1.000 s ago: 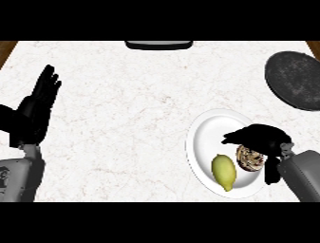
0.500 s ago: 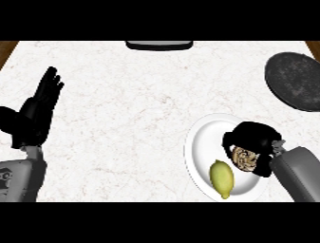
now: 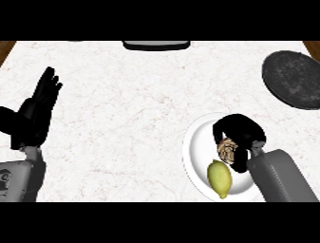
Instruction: Pick the cupcake from the plate and place it in the pan
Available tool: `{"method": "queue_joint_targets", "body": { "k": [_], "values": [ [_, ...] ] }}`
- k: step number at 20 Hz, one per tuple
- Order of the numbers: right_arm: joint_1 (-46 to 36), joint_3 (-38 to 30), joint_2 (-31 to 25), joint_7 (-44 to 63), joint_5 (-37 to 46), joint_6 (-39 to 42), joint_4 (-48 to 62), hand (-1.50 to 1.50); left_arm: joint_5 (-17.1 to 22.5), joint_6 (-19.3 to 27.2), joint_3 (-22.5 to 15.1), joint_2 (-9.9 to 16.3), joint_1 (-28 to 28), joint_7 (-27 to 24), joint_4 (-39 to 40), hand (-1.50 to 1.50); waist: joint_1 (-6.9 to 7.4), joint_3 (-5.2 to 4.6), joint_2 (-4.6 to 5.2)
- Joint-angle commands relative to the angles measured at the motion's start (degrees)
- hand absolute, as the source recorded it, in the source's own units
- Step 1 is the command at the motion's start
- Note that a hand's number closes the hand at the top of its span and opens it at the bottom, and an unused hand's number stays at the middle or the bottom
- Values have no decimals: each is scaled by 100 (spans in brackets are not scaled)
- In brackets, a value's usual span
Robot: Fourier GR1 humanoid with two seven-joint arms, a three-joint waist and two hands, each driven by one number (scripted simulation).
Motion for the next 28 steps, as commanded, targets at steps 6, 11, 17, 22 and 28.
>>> {"method": "queue_joint_targets", "body": {
  "k": [6, 11, 17, 22, 28],
  "values": [
    [-402, -301, 1037, 2282, 591, -2030, -1294, 150, -94, 76, -104, -103, -2, 13, 19, 0, 30, 11, -6],
    [-535, -619, 1049, 2497, 499, -2546, -1682, 150, 30, -26, 0, -24, -94, 41, 43, 0, 68, 11, 25],
    [-825, -1366, 1003, 2669, -43, -2659, -2073, 150, 16, -98, 93, 58, 47, -268, 175, 0, 72, 10, 32],
    [-1158, -2608, 413, 1988, -1136, -2990, -1506, 150, 58, -203, 73, 104, -9, -205, 135, 0, 81, 12, 38],
    [-2071, -3463, -913, 1059, -1230, -3468, 819, 150, -118, 63, -123, -173, 23, -124, 6, 0, 200, 14, 72]
  ]
}}
